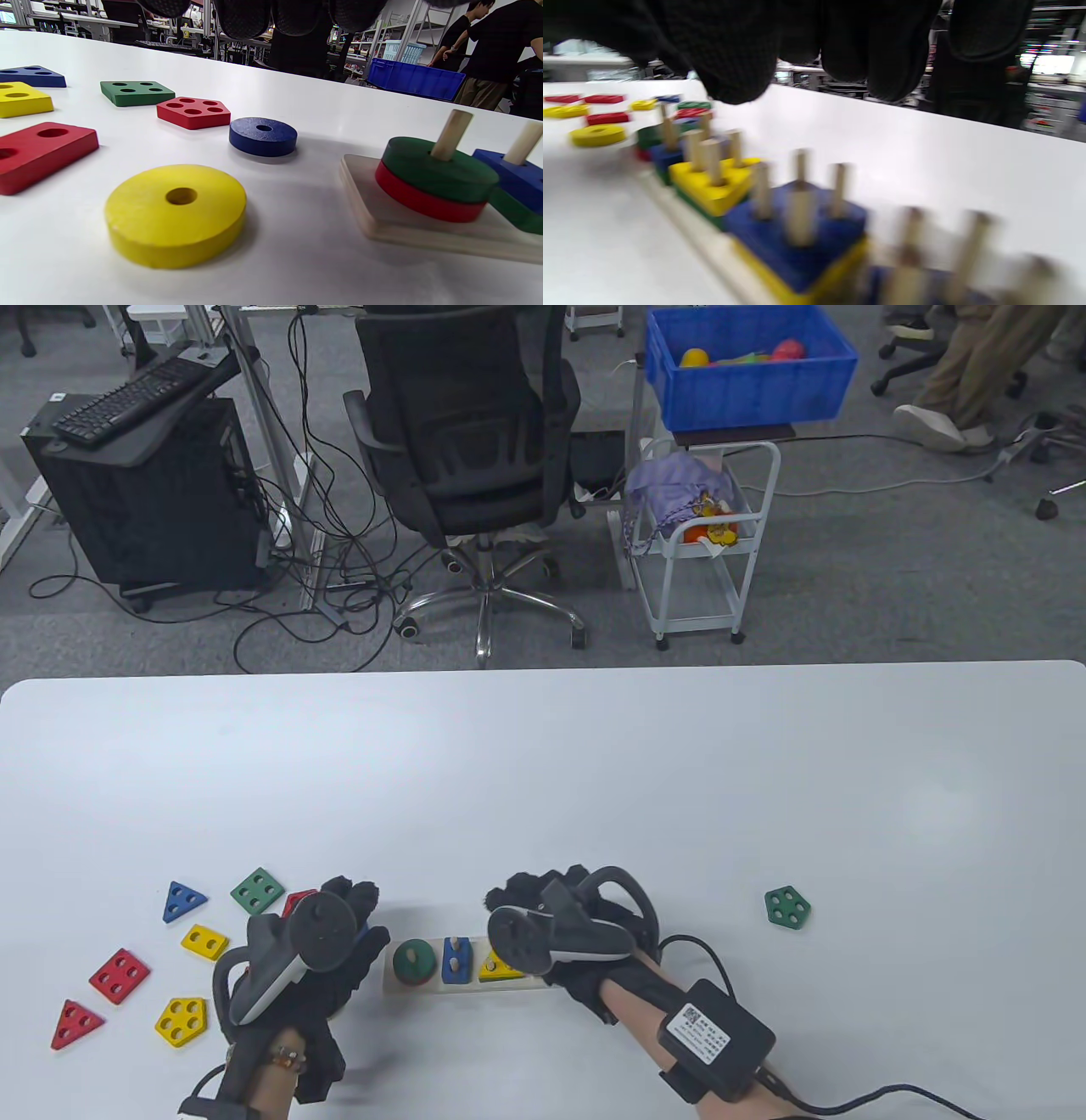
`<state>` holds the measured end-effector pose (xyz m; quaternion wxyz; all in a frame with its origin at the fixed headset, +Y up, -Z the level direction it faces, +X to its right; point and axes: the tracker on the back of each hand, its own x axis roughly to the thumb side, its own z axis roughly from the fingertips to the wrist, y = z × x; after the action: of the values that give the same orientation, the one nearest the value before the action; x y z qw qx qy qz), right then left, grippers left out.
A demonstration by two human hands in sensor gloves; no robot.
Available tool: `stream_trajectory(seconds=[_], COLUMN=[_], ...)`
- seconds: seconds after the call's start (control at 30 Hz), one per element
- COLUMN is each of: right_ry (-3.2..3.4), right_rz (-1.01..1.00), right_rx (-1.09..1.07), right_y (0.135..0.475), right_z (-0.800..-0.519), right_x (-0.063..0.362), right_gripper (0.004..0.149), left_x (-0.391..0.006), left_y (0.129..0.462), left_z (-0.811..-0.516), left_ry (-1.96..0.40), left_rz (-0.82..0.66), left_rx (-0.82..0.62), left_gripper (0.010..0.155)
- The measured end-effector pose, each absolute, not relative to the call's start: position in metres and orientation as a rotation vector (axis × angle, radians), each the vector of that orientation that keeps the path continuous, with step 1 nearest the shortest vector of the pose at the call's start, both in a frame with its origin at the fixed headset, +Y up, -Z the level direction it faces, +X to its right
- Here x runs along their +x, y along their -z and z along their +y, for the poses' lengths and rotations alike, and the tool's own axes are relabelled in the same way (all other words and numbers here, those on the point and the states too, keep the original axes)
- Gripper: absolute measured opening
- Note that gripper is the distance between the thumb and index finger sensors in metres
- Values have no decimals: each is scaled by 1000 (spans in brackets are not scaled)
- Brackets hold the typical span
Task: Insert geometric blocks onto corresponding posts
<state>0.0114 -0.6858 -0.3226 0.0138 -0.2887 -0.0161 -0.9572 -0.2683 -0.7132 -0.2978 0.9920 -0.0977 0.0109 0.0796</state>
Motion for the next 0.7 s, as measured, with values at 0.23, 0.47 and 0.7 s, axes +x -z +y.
stream_trajectory(seconds=[0.23,0.47,0.7], right_ry=[3161,3129,3039], right_rz=[-106,-337,-608], right_rx=[-269,274,330], right_y=[356,371,366], right_z=[-681,-714,-749], right_x=[122,204,233], right_gripper=[61,63,66], left_x=[-268,-267,-266], left_y=[298,298,298], left_z=[-713,-714,-716], left_ry=[-155,-148,-140], left_rz=[21,16,16], left_rx=[-197,-200,-207], left_gripper=[64,64,64])
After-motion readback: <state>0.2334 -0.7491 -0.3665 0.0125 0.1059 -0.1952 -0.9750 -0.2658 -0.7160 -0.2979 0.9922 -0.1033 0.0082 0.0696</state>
